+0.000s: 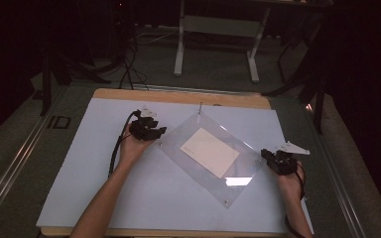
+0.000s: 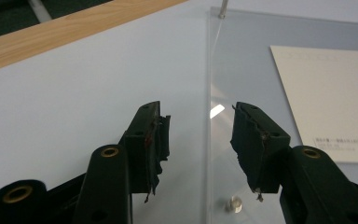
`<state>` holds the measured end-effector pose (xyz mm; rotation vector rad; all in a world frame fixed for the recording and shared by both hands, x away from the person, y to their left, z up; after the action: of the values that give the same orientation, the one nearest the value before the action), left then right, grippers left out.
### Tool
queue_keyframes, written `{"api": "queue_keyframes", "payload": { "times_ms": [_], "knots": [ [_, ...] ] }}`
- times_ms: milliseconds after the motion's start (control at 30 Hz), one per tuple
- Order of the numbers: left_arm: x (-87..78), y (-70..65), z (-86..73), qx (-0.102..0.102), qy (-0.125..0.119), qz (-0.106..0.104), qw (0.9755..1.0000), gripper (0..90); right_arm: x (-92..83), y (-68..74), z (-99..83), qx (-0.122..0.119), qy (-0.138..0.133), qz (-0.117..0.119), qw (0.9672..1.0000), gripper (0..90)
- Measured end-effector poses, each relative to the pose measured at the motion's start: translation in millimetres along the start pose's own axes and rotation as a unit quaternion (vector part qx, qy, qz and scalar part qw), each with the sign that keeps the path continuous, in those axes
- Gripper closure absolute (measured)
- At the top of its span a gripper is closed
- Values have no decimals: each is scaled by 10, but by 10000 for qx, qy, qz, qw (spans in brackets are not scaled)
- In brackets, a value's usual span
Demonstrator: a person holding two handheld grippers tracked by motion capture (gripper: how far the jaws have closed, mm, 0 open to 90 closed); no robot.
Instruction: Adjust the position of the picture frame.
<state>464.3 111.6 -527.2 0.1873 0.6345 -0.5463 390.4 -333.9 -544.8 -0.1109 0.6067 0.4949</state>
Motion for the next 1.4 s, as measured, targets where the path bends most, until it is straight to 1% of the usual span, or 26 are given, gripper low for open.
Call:
{"api": "queue_keyframes", "payload": {
  "times_ms": [100, 133, 233, 267, 367, 433, 467, 567, 633, 667, 733, 767, 800, 833, 933, 967, 1000, 1033, 1133, 1167, 1200, 1233, 1267, 1333, 1367, 1400],
  "knots": [
    [48, -15, 31, 20, -48, -69, 10000, 524, 1, 1, -1, -9, -11, -1, 10000, 852],
    [100, -32, 64, 47, -102, -148, 9998, 524, 1, -2, -2, -18, -21, 13, 10000, 852],
    [148, -47, 101, 124, -112, -139, 9998, 525, 2, -4, -3, -20, -28, 22, 10000, 852],
    [197, -58, 140, 148, -106, -192, 9996, 525, 1, -4, -2, -23, -26, 30, 10000, 852],
    [237, -70, 180, 209, -112, -196, 9995, 530, 1, -5, -4, -23, -33, 30, 10000, 852],
    [282, -70, 212, 256, -78, -206, 9994, 533, 1, -3, -5, -11, -43, 29, 10000, 852],
    [335, -72, 247, 320, -6, -160, 9994, 534, 0, -5, -7, -1, -51, 33, 10000, 852],
    [360, -76, 267, 336, -23, -123, 9994, 537, 1, -6, -7, 3, -59, 40, 10000, 852],
    [458, -100, 351, 358, 2, -121, 9993, 536, 1, -6, -8, 19, -69, 43, 10000, 852],
    [484, -111, 373, 373, -54, -118, 9992, 536, 1, -7, -8, 19, -68, 44, 10000, 852],
    [504, -118, 387, 360, -57, -141, 9992, 536, 2, -8, -8, 23, -74, 54, 10000, 852],
    [554, -132, 410, 361, -9, -183, 9992, 527, 2, -9, -10, 31, -89, 69, 9999, 851],
    [554, -132, 410, 361, -9, -183, 9992, 527, 2, -9, -10, 31, -89, 69, 9999, 851],
    [612, -158, 447, 419, -10, -161, 9990, 527, 3, -10, -11, 47, -96, 67, 9999, 851],
    [663, -175, 478, 433, 28, -179, 9989, 526, 2, -9, -12, 54, -96, 63, 9999, 851],
    [722, -198, 523, 510, 72, -144, 9986, 521, 2, -11, -13, 60, -99, 73, 9999, 851],
    [722, -198, 523, 510, 72, -144, 9986, 520, 2, -11, -13, 60, -99, 73, 9999, 851],
    [777, -214, 577, 545, 97, -127, 9984, 519, 2, -14, -15, 61, -115, 100, 9999, 850],
    [833, -238, 639, 553, 111, -125, 9983, 520, 3, -16, -16, 67, -126, 107, 9998, 850],
    [902, -273, 683, 539, 198, -165, 9982, 521, 3, -16, -16, 76, -136, 106, 9998, 850],
    [902, -273, 683, 539, 198, -165, 9982, 521, 3, -16, -16, 76, -136, 106, 9998, 850],
    [973, -309, 710, 607, 264, -132, 9977, 521, 3, -18, -17, 85, -144, 120, 9998, 849],
    [973, -309, 710, 607, 264, -132, 9977, 521, 3, -18, -17, 85, -144, 120, 9998, 849],
    [1056, -350, 743, 582, 331, -145, 9977, 522, 2, -19, -17, 85, -146, 125, 9998, 849],
    [1130, -389, 785, 478, 342, -188, 9981, 526, 1, -19, -18, 102, -156, 128, 9997, 848],
    [1130, -389, 785, 478, 342, -188, 9981, 528, 1, -19, -18, 102, -156, 128, 9997, 848]
  ]
}}
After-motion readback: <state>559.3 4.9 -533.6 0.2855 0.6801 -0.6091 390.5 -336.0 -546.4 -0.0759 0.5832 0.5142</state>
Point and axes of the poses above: each handheld gripper's, and its own axes: x roughly forward along the jaws, z roughly out of its top, y roughly to its left, the point moved 4 cm from there along x, roughly forward along the jaws, and after that the axes turned 5 degrees about z, right-handed, at the moved point
